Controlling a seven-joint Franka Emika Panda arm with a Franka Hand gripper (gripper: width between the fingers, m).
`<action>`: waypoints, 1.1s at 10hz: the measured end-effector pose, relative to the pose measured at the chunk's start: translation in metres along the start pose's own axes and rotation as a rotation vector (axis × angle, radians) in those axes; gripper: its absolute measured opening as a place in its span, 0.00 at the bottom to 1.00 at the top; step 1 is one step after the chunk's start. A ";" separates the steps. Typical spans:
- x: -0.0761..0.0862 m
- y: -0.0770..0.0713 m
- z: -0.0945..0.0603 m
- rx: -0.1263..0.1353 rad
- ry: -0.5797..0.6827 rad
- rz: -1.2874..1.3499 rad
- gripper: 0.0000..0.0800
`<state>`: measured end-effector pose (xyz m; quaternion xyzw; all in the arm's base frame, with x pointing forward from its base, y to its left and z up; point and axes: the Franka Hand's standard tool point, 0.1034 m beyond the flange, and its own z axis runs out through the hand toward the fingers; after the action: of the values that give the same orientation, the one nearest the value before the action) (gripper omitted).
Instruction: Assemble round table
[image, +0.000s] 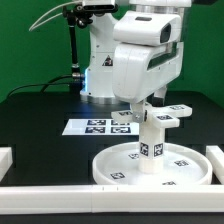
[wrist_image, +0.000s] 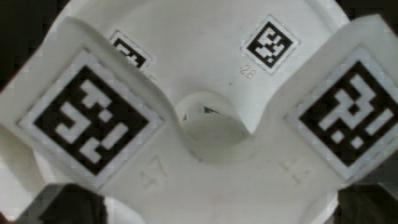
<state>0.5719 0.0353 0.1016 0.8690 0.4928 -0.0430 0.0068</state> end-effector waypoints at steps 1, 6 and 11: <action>-0.001 0.001 0.000 -0.005 -0.002 -0.004 0.65; 0.001 0.001 0.000 -0.003 -0.011 0.105 0.55; 0.000 -0.003 -0.001 0.040 0.005 0.712 0.55</action>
Offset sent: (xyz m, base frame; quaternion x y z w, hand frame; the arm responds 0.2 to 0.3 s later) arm 0.0000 0.0000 0.0000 0.0000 0.0000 0.0650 0.9979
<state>0.5696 0.0365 0.1025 0.9863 0.1584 -0.0454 0.0029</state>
